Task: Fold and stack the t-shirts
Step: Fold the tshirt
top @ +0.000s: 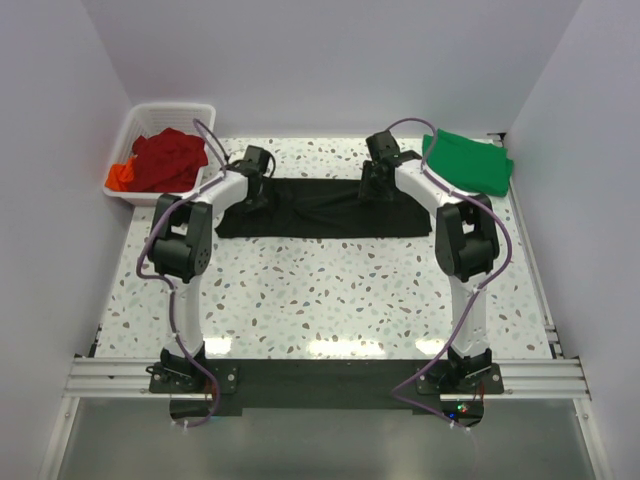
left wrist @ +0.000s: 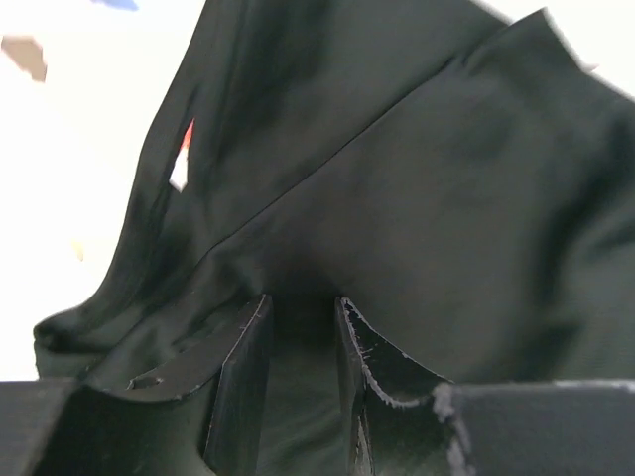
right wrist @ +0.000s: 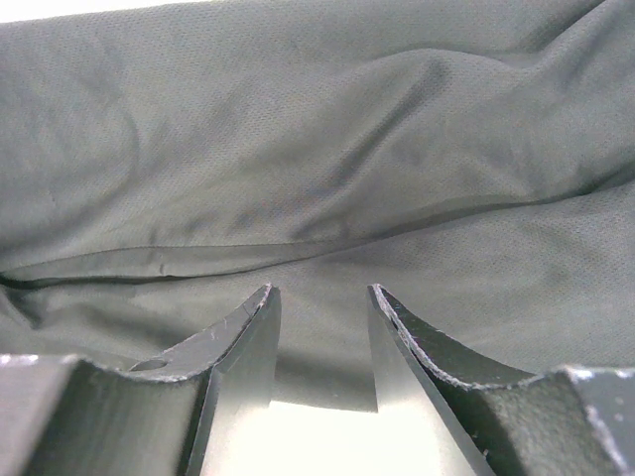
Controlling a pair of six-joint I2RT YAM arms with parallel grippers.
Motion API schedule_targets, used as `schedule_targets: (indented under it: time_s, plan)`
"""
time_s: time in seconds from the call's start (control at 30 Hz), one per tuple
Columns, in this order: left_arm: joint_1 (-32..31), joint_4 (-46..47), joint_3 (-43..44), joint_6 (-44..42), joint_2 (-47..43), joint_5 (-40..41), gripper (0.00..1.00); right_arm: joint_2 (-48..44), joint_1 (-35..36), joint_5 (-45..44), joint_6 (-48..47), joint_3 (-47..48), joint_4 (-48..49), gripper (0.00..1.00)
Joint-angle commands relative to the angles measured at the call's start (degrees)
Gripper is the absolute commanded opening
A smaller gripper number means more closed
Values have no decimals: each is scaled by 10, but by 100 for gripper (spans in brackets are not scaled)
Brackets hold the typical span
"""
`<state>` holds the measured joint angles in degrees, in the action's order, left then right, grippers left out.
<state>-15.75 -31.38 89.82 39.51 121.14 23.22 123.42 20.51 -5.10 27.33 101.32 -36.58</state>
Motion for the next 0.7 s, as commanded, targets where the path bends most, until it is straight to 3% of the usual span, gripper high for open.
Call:
schedule_targets:
  time_s: [0.0, 0.37, 0.67]
  plan:
    - [4, -42, -25, 33, -22, 38, 36, -7, 2, 5, -10, 12, -2, 44]
    - [15, -91, -93, 95, -72, 87, 35, -22, 2, 2, -11, -8, 3, 44]
    - [17, -33, -100, 49, -100, 36, 35, 2, 1, -32, -14, 37, -34, 45]
